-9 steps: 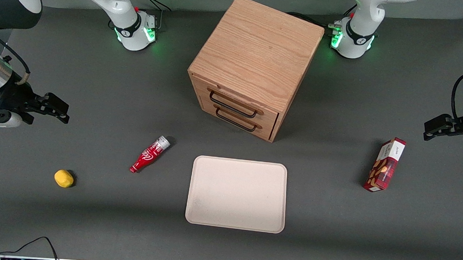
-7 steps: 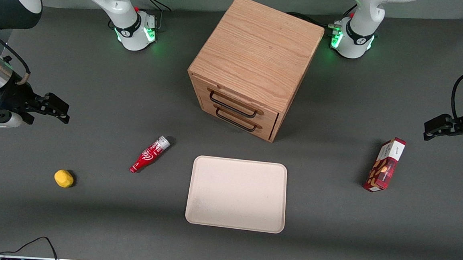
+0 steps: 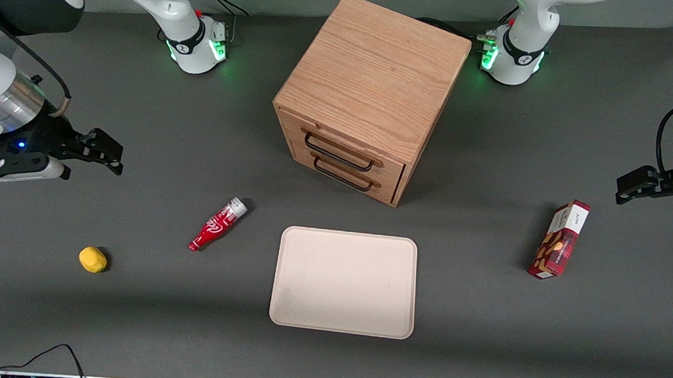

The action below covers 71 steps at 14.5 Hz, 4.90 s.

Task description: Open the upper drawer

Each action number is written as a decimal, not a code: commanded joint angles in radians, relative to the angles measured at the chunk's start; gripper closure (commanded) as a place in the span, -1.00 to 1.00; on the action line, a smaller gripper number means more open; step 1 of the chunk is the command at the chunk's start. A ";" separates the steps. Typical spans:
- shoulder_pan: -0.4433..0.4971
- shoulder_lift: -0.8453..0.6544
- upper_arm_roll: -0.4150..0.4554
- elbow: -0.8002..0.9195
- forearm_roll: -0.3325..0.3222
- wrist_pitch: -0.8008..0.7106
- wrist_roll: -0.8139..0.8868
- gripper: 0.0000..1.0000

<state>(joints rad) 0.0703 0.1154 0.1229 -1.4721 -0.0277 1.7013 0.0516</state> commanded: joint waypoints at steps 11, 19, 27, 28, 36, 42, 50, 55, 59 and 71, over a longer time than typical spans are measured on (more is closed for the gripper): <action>0.391 0.125 0.043 0.141 -0.017 -0.054 0.005 -1.00; 0.350 0.292 0.147 0.231 0.130 -0.038 -0.232 -1.00; 0.324 0.395 0.158 0.222 0.181 0.041 -0.484 -1.00; 0.324 0.397 0.158 0.217 0.219 0.041 -0.499 -1.00; 0.325 0.411 0.164 0.124 0.239 0.170 -0.593 -1.00; 0.321 0.441 0.205 0.093 0.249 0.231 -0.622 -1.00; 0.313 0.461 0.208 0.067 0.232 0.288 -0.684 -1.00; 0.312 0.475 0.199 0.099 0.154 0.308 -0.690 -1.00; 0.309 0.512 0.195 0.168 0.117 0.316 -0.690 -1.00; 0.223 0.582 0.158 0.254 0.120 0.416 -0.691 -1.00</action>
<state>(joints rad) 0.3059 0.6559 0.2797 -1.2819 0.1016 2.1120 -0.6219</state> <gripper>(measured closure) 0.000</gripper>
